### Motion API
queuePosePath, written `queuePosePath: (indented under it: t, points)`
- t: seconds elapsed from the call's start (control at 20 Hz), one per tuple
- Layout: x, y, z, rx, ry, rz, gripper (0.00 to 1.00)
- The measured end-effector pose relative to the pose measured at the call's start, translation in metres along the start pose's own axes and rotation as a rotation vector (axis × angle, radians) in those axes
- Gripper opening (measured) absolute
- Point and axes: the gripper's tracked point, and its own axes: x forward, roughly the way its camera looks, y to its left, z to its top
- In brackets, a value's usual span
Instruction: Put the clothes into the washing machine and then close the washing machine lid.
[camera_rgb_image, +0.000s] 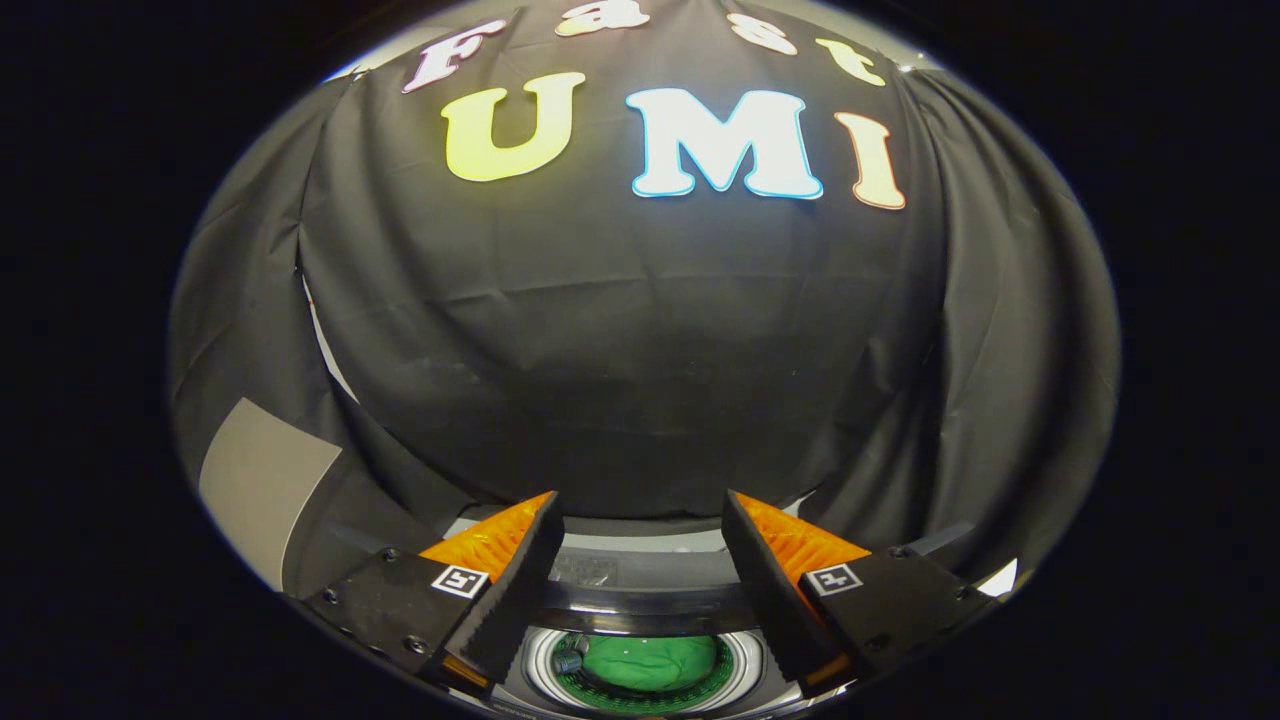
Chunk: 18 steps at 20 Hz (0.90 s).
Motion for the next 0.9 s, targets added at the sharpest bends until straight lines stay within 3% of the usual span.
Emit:
queuePosePath:
  t: [0.9]
  points:
    - [-0.036, 0.003, -0.027, -0.013, -0.158, 0.007, 0.99]
